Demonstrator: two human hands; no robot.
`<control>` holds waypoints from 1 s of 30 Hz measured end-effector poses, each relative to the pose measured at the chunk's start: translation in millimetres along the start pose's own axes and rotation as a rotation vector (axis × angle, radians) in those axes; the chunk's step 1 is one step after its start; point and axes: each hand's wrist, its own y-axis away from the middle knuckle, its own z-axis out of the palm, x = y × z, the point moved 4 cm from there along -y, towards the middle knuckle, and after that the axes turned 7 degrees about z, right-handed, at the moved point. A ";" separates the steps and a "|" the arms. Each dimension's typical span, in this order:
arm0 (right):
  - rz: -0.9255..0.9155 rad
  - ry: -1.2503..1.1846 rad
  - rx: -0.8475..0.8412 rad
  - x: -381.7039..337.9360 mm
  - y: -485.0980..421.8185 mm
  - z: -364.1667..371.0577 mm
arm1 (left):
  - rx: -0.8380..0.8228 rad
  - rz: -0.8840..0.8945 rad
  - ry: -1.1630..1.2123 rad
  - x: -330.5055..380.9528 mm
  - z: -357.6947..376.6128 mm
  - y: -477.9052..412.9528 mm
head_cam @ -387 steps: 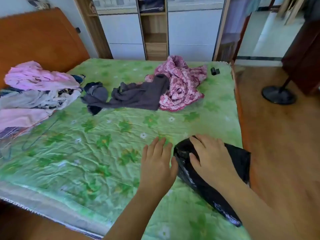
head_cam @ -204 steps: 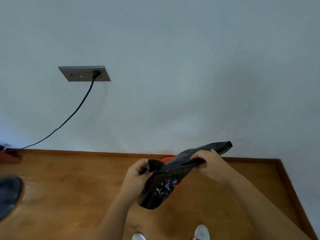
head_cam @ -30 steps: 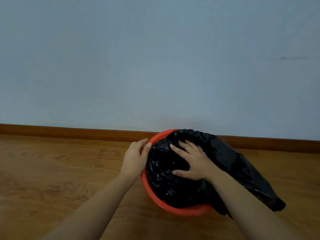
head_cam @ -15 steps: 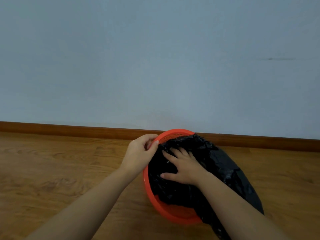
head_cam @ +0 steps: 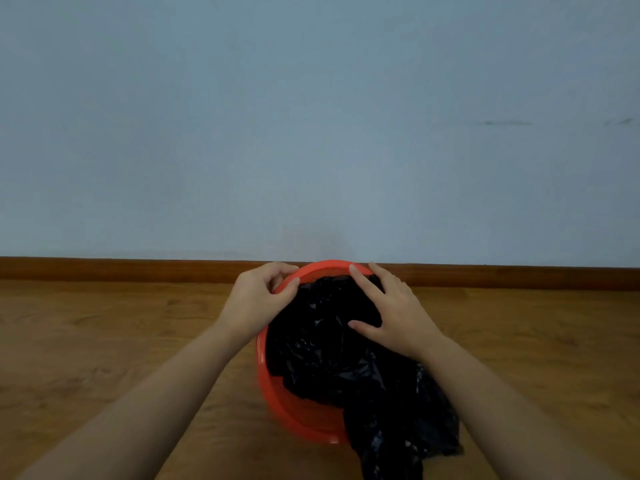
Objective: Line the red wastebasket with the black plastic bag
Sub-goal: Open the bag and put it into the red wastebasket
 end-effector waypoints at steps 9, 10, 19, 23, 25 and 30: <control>-0.189 0.131 0.046 -17.0 13.1 19.9 | 0.063 -0.084 0.021 -17.3 -12.1 5.0; -0.183 0.137 -0.004 -17.1 12.5 25.0 | 0.063 -0.080 0.029 -17.4 -11.9 5.1; -0.093 0.071 -0.211 -15.2 -3.6 52.9 | 0.028 -0.011 0.079 -10.7 -6.5 11.3; -0.150 0.128 -0.320 -18.4 -8.8 75.4 | 0.028 -0.005 0.081 -13.0 -8.2 17.1; -0.149 0.154 -0.370 -20.2 -8.8 85.7 | 0.034 0.018 0.073 -10.1 -7.8 20.3; -0.090 0.128 -0.440 -25.7 -13.2 93.7 | 0.031 0.056 0.008 -5.4 -9.9 27.1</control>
